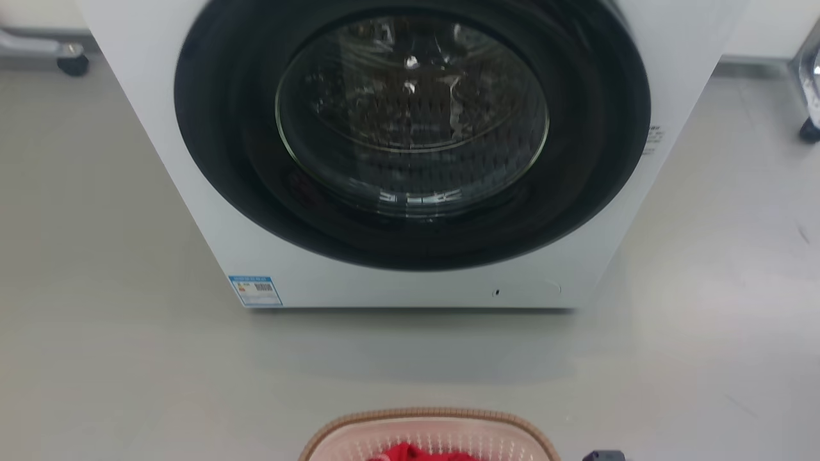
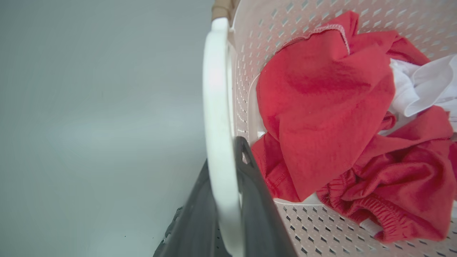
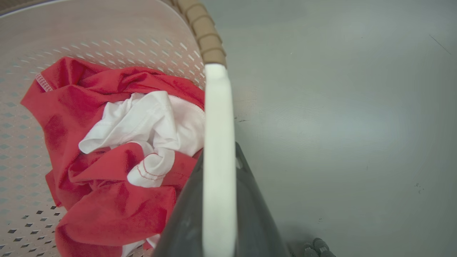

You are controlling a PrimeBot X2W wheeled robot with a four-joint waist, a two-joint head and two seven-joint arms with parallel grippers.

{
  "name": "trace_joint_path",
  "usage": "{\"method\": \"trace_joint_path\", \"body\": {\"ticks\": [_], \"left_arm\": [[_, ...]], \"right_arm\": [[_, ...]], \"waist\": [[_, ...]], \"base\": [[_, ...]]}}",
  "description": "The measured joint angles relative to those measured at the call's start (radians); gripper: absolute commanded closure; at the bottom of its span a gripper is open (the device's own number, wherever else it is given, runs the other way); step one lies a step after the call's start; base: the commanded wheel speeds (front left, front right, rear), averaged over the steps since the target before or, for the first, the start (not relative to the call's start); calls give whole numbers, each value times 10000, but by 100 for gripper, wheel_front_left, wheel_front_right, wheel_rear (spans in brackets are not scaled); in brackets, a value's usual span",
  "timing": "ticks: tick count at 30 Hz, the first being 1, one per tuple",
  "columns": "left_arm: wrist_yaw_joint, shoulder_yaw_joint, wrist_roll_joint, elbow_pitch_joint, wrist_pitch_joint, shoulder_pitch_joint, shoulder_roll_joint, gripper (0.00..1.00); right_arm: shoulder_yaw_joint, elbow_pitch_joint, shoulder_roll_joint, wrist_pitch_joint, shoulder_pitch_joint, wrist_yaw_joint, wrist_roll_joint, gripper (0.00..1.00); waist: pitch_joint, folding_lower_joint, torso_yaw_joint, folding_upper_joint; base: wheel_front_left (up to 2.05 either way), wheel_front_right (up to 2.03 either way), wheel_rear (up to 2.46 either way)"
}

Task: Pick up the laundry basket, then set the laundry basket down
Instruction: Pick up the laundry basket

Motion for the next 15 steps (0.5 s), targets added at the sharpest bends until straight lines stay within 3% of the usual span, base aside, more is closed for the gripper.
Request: {"method": "trace_joint_path", "body": {"ticks": [15], "left_arm": [[-2, -253, -82, 140, 378, 512, 65, 100]], "right_arm": [[625, -176, -8, 355, 554, -42, 796, 100]], "waist": [[-1419, 1, 34, 1]], "base": [[0, 0, 0]]}}
